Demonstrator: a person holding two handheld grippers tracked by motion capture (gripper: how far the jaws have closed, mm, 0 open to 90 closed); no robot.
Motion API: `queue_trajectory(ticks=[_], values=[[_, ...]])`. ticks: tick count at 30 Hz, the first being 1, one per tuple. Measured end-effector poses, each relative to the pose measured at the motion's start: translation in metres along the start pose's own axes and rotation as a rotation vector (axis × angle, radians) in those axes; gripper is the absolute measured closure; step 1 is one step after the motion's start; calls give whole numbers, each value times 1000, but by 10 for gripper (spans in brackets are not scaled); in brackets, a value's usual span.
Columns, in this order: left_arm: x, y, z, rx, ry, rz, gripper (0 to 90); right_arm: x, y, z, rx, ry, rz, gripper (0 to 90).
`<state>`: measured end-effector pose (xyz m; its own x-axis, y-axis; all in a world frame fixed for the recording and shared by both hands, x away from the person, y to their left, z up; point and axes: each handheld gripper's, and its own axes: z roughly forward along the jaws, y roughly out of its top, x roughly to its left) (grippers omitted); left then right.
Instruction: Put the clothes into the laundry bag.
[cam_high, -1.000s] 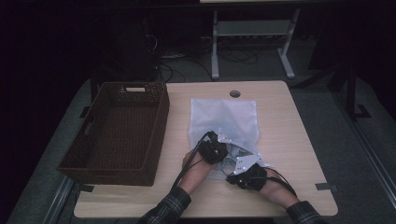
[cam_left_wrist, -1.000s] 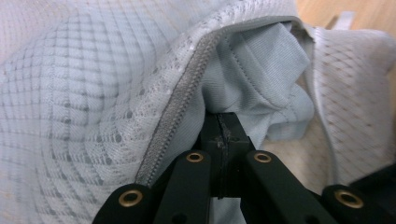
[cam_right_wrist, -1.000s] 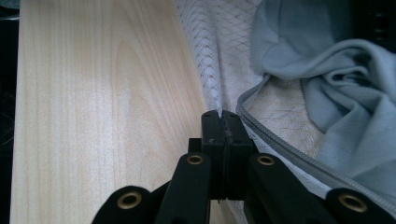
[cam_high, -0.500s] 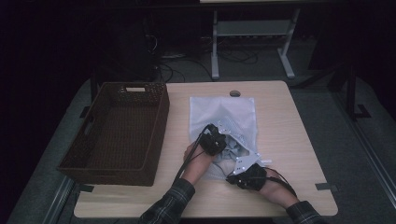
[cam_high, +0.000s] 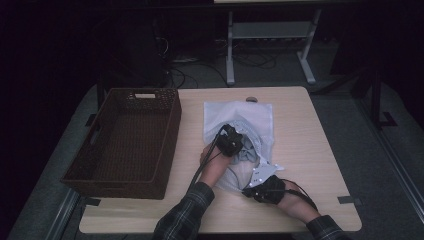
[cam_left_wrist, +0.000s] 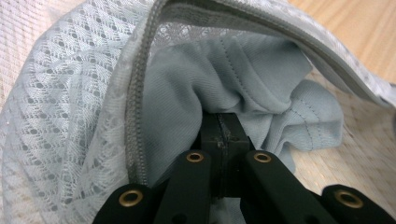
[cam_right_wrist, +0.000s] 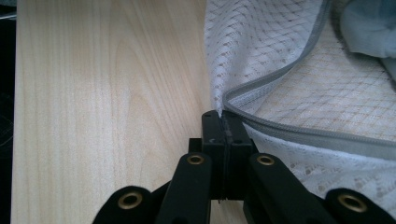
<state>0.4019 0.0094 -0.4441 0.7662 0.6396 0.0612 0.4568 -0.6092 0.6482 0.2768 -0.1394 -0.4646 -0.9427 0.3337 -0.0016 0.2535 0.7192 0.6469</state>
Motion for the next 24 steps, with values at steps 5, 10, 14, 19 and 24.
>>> queue_trajectory(ticks=[5, 10, 14, 19, 24], values=[[6, 5, 6, -4, 2, -8, 900, 0, 0, 0, 2, 1, 5, 895], [13, 11, 11, -5, 6, -22, 900, 0, 0, 0, 2, 4, 8, 895], [16, 14, 14, -7, 3, -31, 900, 0, 0, 0, 2, 4, 6, 895], [17, 14, 13, -10, -20, -52, 900, 0, 0, 0, 3, 5, 8, 894], [14, 12, 4, -15, -76, -73, 855, -1, 0, 0, 3, 7, 8, 894]])
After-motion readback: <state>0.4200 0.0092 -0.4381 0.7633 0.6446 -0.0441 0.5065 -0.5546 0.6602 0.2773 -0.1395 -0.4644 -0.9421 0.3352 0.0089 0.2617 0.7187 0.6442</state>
